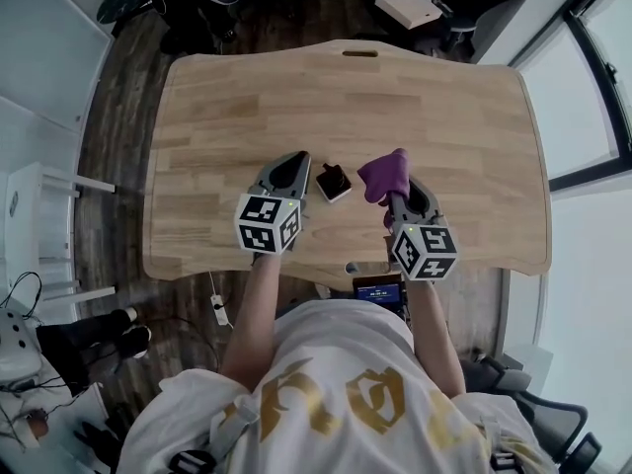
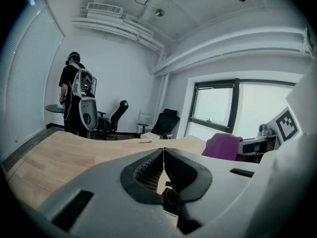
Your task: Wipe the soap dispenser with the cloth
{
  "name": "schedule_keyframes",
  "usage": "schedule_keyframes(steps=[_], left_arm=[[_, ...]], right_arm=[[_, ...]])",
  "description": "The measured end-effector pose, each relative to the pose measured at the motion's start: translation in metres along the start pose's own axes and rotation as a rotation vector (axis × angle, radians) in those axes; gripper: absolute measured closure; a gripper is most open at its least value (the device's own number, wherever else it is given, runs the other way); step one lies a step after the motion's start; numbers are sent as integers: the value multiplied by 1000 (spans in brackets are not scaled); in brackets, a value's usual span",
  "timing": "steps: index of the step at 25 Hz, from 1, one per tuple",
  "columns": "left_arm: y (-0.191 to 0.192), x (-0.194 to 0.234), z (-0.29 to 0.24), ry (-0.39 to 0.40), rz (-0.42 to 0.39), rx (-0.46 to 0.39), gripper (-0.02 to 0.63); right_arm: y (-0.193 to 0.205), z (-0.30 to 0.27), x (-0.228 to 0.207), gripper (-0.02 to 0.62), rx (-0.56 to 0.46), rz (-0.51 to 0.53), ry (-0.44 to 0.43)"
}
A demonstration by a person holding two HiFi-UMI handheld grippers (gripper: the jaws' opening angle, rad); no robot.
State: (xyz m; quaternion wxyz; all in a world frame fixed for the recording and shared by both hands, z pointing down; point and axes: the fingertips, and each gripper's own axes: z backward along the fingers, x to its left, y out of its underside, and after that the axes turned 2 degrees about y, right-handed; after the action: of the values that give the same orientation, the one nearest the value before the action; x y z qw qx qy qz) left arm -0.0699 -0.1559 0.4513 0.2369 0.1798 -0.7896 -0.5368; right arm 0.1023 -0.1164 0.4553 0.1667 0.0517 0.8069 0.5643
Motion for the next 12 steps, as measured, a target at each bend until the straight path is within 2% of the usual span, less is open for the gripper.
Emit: schedule_keyframes(steps=[4, 12], left_arm=[[9, 0, 1, -2, -1, 18, 595], [29, 3, -7, 3, 56, 34, 595]], right_arm=[[6, -8, 0, 561, 20, -3, -10], [19, -20, -2, 561, 45, 4, -23]])
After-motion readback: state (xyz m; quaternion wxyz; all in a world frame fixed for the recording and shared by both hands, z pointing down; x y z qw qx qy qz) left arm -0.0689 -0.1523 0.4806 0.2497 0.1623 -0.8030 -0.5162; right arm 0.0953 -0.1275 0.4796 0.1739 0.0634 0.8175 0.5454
